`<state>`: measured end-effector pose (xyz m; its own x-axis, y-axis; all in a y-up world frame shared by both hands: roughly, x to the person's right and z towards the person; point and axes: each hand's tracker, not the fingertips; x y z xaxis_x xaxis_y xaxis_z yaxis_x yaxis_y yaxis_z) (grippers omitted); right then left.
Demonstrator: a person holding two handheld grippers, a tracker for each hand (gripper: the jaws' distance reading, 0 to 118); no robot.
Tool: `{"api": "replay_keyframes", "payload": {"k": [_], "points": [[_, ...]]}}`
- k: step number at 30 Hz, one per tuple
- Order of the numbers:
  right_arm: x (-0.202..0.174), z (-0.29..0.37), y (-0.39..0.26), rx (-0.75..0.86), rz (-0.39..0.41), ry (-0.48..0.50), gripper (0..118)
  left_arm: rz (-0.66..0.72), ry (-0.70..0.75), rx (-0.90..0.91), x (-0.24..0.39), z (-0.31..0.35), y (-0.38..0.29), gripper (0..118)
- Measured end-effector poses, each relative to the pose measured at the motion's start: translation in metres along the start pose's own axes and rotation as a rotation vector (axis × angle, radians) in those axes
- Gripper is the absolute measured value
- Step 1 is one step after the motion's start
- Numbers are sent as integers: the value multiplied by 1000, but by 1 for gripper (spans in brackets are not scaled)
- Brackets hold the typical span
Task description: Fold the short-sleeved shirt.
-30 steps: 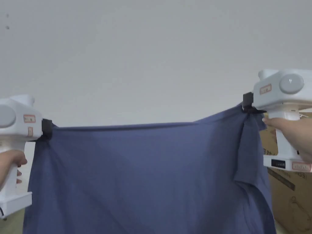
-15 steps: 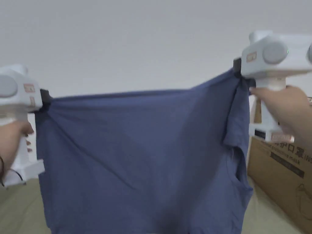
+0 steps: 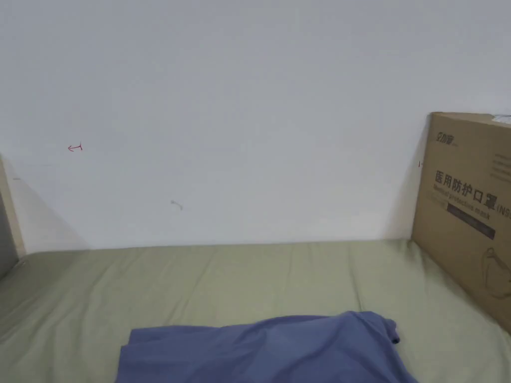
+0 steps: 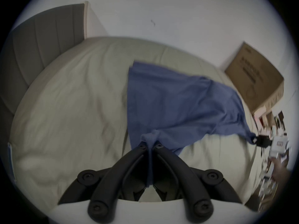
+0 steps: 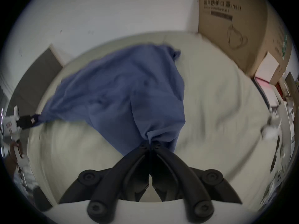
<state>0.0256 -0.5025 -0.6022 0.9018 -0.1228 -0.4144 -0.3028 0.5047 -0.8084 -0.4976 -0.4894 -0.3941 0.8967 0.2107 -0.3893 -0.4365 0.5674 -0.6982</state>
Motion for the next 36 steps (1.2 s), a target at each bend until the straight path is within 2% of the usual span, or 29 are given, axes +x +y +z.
{"api": "replay_keyframes", "payload": {"k": [1, 6, 9, 13, 16, 22, 26, 28, 29, 30, 31, 32, 33, 36], "points": [[5, 8, -16, -15, -4, 8, 0, -11, -17, -23, -4, 8, -17, 2], [17, 53, -85, -167, 143, 48, 0, -129, 10, -93, -14, 51, -85, 2], [18, 76, -115, -244, 163, 83, 0, -177, 5, -137, -16, 68, -106, 2], [24, 88, -141, -323, 175, 70, 0, -222, -5, -193, -20, 86, -125, 2], [29, 100, -151, -358, 148, 77, 0, -175, -36, -252, -30, 101, -132, 2], [42, 107, -164, -457, 46, 107, 0, -311, -20, -335, -28, 120, -140, 2], [35, 109, -164, -444, 48, 84, 0, -388, 7, -362, -14, 119, -147, 2], [34, 111, -162, -443, 49, 85, 1, -384, 2, -360, -11, 121, -147, 4], [33, 114, -162, -437, 41, 101, 7, -362, -25, -368, -12, 123, -145, 15], [31, 117, -163, -438, 43, 106, 35, -324, -57, -399, -14, 123, -146, 54], [26, 121, -165, -438, 49, 107, 65, -285, -72, -431, -18, 123, -148, 82], [21, 123, -167, -441, 62, 85, 93, -249, -103, -460, -22, 123, -151, 99], [18, 126, -169, -433, 68, 74, 107, -224, -124, -470, -25, 126, -154, 104], [12, 138, -171, -394, 51, 103, 107, -187, -131, -459, -30, 138, -156, 103]]}}
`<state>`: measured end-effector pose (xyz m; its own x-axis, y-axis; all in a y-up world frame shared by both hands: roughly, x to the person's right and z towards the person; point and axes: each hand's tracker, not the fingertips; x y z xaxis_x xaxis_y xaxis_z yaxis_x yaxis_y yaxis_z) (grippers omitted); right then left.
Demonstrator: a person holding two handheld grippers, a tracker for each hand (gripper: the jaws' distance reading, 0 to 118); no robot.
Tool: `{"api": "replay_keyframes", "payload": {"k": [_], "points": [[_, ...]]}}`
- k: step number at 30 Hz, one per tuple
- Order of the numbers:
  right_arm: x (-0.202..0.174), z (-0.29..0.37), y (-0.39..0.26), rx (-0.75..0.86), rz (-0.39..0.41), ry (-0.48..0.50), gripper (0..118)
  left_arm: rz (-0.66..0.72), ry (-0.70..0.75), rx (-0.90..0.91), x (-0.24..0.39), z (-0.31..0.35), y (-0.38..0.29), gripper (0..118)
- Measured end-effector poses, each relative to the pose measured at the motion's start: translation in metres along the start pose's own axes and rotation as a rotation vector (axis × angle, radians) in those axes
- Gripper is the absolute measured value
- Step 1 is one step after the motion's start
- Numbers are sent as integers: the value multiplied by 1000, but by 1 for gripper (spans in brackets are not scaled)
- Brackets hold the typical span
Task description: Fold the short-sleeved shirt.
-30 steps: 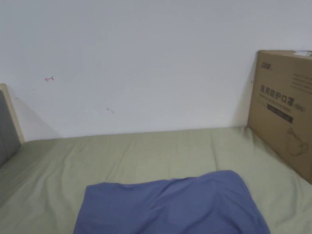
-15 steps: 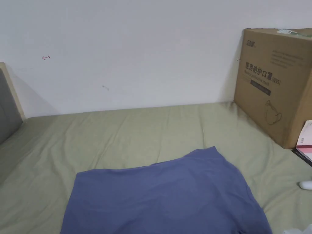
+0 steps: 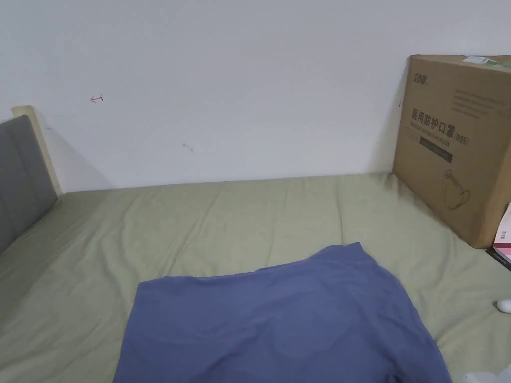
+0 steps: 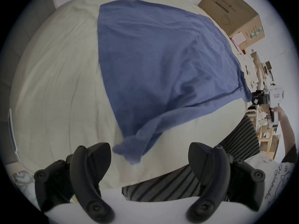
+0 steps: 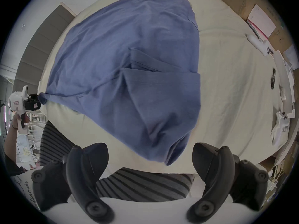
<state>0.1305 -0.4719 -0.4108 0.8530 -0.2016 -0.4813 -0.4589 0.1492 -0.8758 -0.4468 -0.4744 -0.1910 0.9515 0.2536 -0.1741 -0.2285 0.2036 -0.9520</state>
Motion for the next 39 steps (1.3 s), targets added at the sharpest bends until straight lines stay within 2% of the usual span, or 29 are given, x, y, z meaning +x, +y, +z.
{"api": "replay_keyframes", "payload": {"k": [3, 6, 7, 8, 11, 12, 13, 14, 15, 17, 18, 20, 23, 25, 26, 29, 30, 31, 32, 33, 34, 37, 39], "points": [[-13, 18, -1, 138, -36, 16, 107, 14, -13, 151, 8, 26, -2, 102], [-30, 40, -2, 384, -23, 36, 106, 59, 34, 456, 27, 61, 0, 101], [-36, 48, -2, 530, 1, 27, 106, 78, 72, 599, 38, 71, -2, 98], [-43, 53, -4, 666, 25, 17, 106, 85, 113, 740, 48, 78, -5, 91], [-71, 62, -12, 1023, 33, -12, 103, 131, 203, 1099, 82, 89, -13, 55], [-80, 65, -13, 1100, 30, -15, 94, 161, 224, 1153, 92, 89, -16, 42], [-91, 69, -14, 1173, 12, -25, 77, 188, 230, 1205, 101, 91, -16, 32], [-100, 74, -15, 1216, -10, -32, 46, 192, 219, 1229, 106, 89, -12, 15], [-106, 77, -11, 1243, -27, -41, 5, 186, 220, 1248, 112, 91, -12, 0], [-116, 87, -12, 1305, -56, -70, 2, 149, 314, 1293, 128, 95, -15, 0], [-115, 90, -15, 1333, -66, -54, 2, 134, 328, 1310, 131, 97, -17, 0], [-111, 98, -10, 1321, -71, -21, 1, 92, 328, 1300, 137, 101, -18, 0], [-107, 104, -9, 1289, -68, -85, 0, 25, 302, 1163, 132, 110, -10, 0], [-99, 108, -13, 1237, -48, -22, 0, -10, 254, 909, 111, 120, 8, 0], [-97, 107, -16, 1226, -52, -35, 0, -2, 202, 767, 95, 120, 16, 0], [-87, 96, -21, 1155, -77, -12, 0, 120, 89, 355, 52, 94, 20, 0], [-85, 92, -23, 1131, -92, -6, 0, 139, 50, 286, 39, 82, 17, 0], [-85, 88, -24, 1095, -121, -10, 0, 147, 24, 240, 30, 69, 9, 6], [-84, 83, -24, 1062, -158, -7, 0, 154, 23, 200, 23, 58, 2, 33], [-82, 79, -24, 1037, -188, 6, 0, 149, 55, 184, 18, 49, -2, 94], [-79, 75, -24, 1010, -219, 27, 0, 140, 83, 155, 17, 34, -9, 116], [-72, 63, -21, 949, -274, 74, 0, 133, 99, 153, 9, 10, -14, 111], [-72, 58, -21, 934, -266, 57, 0, 136, 116, 170, 6, -6, -16, 111]]}}
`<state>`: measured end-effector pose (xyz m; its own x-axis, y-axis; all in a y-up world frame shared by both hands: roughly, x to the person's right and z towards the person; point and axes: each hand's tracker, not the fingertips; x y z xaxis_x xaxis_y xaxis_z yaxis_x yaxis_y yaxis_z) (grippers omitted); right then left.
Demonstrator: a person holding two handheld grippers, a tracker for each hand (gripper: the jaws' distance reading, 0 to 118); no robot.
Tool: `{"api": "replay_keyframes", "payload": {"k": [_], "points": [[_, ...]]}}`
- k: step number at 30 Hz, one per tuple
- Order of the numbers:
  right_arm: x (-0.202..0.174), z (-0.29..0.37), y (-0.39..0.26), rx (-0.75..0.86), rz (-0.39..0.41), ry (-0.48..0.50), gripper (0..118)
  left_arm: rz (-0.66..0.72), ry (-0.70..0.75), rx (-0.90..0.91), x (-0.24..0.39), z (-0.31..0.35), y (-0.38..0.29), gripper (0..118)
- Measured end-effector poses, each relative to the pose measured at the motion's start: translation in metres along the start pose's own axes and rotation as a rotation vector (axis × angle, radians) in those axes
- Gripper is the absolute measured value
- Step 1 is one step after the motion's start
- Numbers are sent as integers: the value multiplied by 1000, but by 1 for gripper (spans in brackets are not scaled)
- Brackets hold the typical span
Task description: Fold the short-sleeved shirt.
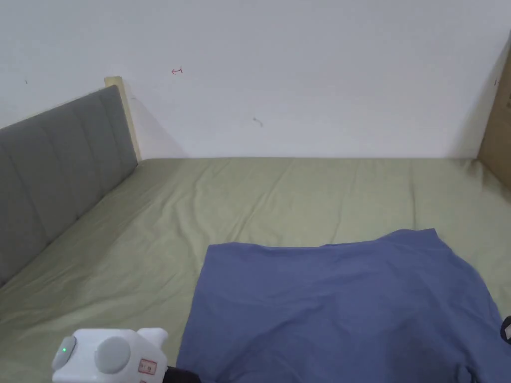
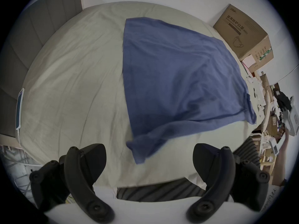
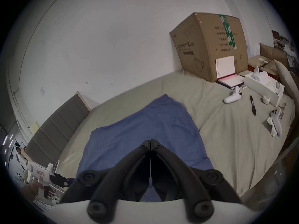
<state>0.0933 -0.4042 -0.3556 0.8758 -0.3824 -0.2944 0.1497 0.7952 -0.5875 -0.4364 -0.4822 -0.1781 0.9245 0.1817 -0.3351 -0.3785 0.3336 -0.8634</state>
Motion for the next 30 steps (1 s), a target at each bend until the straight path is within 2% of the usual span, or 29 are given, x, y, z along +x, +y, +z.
{"api": "replay_keyframes", "payload": {"k": [1, 2, 3, 4, 7, 9, 11, 13, 15, 16, 17, 18, 19, 21, 22, 23, 24, 25, 26, 28, 29, 30], "points": [[0, -1, -1, -11, 12, -6, 0, 6, 17, 33, -3, -7, 1, 110], [0, -1, -1, -19, 22, -6, 0, 24, 34, 66, -6, -12, 3, 98], [0, -1, -2, -26, 31, -5, 0, 35, 28, 83, -7, -14, 1, 41], [-7, 5, -2, -33, 46, -2, 0, 27, -4, 109, -8, -15, 2, 3], [-6, 7, -1, -45, 66, 0, 0, -89, 67, 178, 11, -5, -4, 2], [0, 9, 1, -45, 63, 5, 0, -154, -16, 153, 20, 1, -2, 2], [13, 10, 4, -63, 27, 63, 0, -213, 23, 189, 34, 9, -14, 2], [23, 13, 4, -70, 23, 51, 0, -214, 36, 233, 36, 18, -16, 2], [35, 10, 5, -135, 3, -22, 1, -161, 13, 291, 37, 27, -21, 2], [51, 1, 4, -195, -17, -52, 13, -128, 12, 326, 36, 32, -22, 2], [60, -5, 2, -279, -35, -76, 43, -103, 10, 355, 34, 37, -22, 2], [66, -14, -2, -382, -44, -98, 98, -88, 15, 380, 34, 41, -23, 2], [72, -23, -8, -503, -44, -127, 114, -74, 11, 401, 33, 42, -26, 2], [80, -39, -23, -663, 9, -165, 113, -68, 9, 429, 33, 49, -28, 2], [82, -47, -33, -726, 69, -172, 113, -75, 6, 457, 34, 52, -31, 2], [82, -53, -43, -737, 135, -179, 113, -86, 13, 494, 40, 56, -37, 2], [84, -57, -51, -741, 186, -193, 107, -90, 21, 498, 42, 57, -39, 2], [85, -61, -57, -738, 239, -197, 94, -95, 27, 489, 44, 57, -40, 2], [84, -61, -60, -736, 284, -183, 73, -98, 35, 481, 45, 56, -41, 2], [76, -48, -64, -673, 381, -169, 59, -102, 46, 464, 44, 53, -44, 2], [74, -42, -63, -639, 389, -124, 41, -111, 59, 463, 45, 52, -47, 2], [74, -40, -61, -635, 388, -122, 7, -118, 67, 459, 46, 52, -49, 2]]}}
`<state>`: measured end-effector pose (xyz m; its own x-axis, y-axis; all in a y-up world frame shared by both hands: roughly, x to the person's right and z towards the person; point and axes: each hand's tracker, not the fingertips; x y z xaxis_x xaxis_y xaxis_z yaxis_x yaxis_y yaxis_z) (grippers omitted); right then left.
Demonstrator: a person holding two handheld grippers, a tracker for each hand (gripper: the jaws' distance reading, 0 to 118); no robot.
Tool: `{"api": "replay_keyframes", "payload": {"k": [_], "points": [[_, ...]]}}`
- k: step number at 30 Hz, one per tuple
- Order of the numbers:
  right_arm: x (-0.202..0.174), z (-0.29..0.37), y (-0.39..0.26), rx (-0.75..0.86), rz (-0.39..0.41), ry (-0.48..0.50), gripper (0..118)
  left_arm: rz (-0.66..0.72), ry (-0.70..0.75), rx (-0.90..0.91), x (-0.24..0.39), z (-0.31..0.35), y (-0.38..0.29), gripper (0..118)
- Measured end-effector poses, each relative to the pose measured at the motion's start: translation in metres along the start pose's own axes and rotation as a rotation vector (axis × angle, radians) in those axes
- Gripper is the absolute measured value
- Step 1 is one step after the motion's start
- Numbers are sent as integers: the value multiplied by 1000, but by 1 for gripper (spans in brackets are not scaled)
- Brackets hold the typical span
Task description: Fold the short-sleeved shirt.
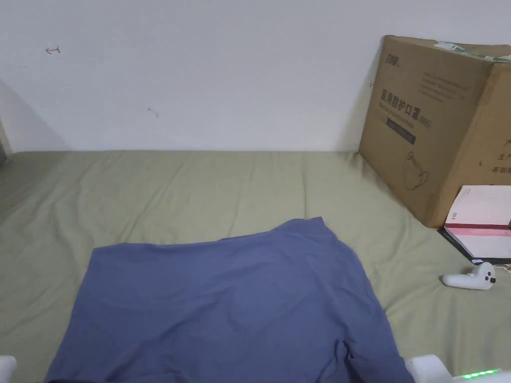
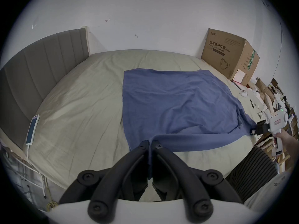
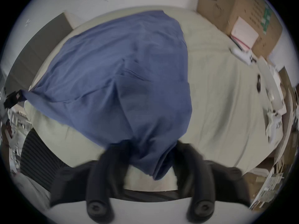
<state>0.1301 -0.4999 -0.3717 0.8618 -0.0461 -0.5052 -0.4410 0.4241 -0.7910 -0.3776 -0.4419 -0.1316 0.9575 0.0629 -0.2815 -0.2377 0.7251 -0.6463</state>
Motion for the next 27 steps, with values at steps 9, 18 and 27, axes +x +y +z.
{"api": "replay_keyframes", "payload": {"k": [9, 18, 27], "points": [[14, 36, 6, 88, -119, 91, 7, 17, 9, 29, -5, -2, 2, 2], [34, 83, 73, 242, -341, 219, 7, 9, 25, 98, -9, -5, 76, 2], [61, -6, 191, 168, -530, 250, 7, 101, 54, -32, -28, -133, 140, 2]]}}
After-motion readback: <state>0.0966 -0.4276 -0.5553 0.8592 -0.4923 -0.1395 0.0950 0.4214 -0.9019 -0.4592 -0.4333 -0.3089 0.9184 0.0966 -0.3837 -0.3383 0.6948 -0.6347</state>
